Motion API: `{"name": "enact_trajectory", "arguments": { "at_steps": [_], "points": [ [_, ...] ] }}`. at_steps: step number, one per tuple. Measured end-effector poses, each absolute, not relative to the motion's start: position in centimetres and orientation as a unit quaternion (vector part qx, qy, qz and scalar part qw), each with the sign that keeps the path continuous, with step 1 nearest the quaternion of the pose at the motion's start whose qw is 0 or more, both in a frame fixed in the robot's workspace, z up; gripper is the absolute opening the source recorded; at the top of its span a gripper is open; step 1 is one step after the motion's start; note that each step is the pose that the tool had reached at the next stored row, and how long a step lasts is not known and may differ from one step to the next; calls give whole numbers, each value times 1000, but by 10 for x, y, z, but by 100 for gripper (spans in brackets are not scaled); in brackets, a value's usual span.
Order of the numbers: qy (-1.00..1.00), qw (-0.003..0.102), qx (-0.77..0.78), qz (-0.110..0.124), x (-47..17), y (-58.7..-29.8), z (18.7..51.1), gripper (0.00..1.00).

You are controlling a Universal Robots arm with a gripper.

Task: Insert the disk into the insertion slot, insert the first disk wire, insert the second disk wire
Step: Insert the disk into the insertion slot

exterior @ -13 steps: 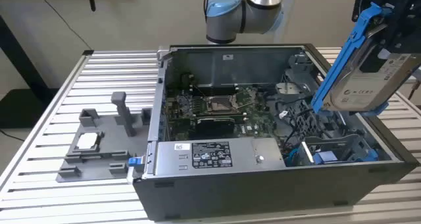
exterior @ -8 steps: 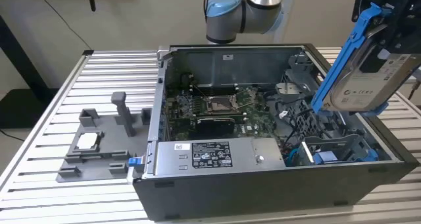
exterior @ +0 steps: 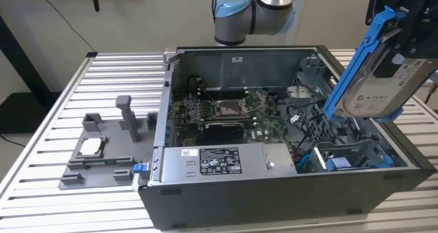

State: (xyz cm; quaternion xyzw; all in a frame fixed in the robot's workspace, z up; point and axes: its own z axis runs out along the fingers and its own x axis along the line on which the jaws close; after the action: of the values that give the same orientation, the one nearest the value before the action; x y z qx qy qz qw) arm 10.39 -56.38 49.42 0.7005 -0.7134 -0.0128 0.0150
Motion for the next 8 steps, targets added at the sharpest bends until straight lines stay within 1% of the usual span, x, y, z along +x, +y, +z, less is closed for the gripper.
{"name": "enact_trajectory", "arguments": {
  "at_steps": [8],
  "points": [
    [-713,15,700,-13,104,-564,490,33]
  ]
}}
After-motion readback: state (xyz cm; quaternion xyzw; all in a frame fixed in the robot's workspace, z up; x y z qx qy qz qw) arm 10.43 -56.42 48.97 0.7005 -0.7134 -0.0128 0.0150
